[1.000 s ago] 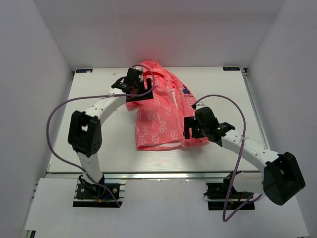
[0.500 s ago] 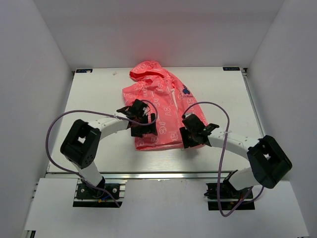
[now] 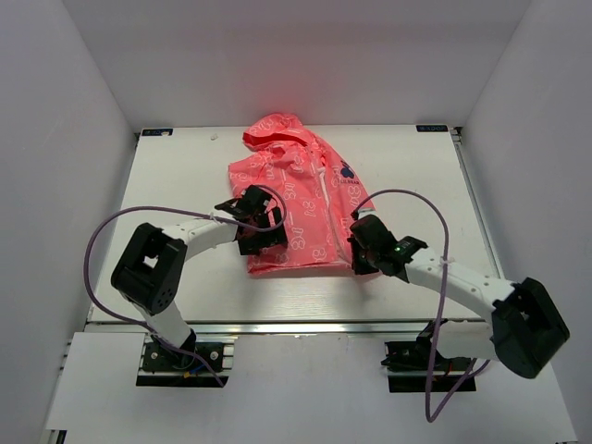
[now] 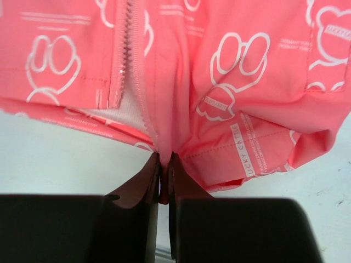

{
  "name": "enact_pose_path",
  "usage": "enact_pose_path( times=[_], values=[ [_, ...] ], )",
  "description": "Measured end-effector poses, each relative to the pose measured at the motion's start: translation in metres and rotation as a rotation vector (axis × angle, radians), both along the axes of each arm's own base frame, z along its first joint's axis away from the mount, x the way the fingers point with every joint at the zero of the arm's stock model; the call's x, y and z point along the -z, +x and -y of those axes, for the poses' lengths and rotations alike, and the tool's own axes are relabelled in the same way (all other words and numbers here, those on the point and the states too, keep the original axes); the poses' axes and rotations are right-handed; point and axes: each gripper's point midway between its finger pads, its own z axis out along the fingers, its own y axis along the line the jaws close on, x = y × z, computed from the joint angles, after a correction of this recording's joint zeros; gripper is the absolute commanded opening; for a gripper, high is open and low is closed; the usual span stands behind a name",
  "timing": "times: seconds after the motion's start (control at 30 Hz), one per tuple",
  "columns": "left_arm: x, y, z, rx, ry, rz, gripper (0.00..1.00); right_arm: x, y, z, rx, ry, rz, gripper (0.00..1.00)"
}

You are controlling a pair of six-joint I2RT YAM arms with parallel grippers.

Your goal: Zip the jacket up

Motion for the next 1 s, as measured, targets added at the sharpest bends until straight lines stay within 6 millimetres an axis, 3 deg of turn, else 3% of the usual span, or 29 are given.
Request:
enact_pose_path(
  times=[0.17, 0.23, 0.33, 0.43, 0.5, 0.67, 1.0],
  values=[
    [-0.001, 0.004, -0.018, -0.066, 0.007, 0.001, 0.98, -0.023, -0.008, -0.011, -0.028, 0.114, 0.035, 0.07],
    [0.0, 0.004, -0.024, -0.078, 0.032, 0.006, 0.98, -0.022, -0.013, -0.014, -0.048, 0.137, 0.022, 0.2],
    [0.005, 0.001, -0.047, -0.105, 0.111, 0.004, 0.98, -0.001, -0.027, -0.009, -0.064, 0.117, -0.045, 0.34],
    [0.008, -0.003, -0.063, -0.117, 0.157, 0.004, 0.98, 0.026, -0.047, 0.001, -0.081, 0.077, -0.142, 0.41],
    [0.008, -0.005, -0.068, -0.116, 0.167, 0.004, 0.98, 0.032, -0.053, 0.002, -0.089, 0.075, -0.171, 0.47],
    [0.008, -0.009, -0.069, -0.097, 0.167, 0.008, 0.98, 0.026, -0.052, -0.006, -0.117, 0.105, -0.168, 0.61],
    [0.006, -0.015, -0.068, -0.074, 0.15, 0.007, 0.98, 0.003, -0.033, -0.018, -0.12, 0.132, -0.101, 0.64]
  ],
)
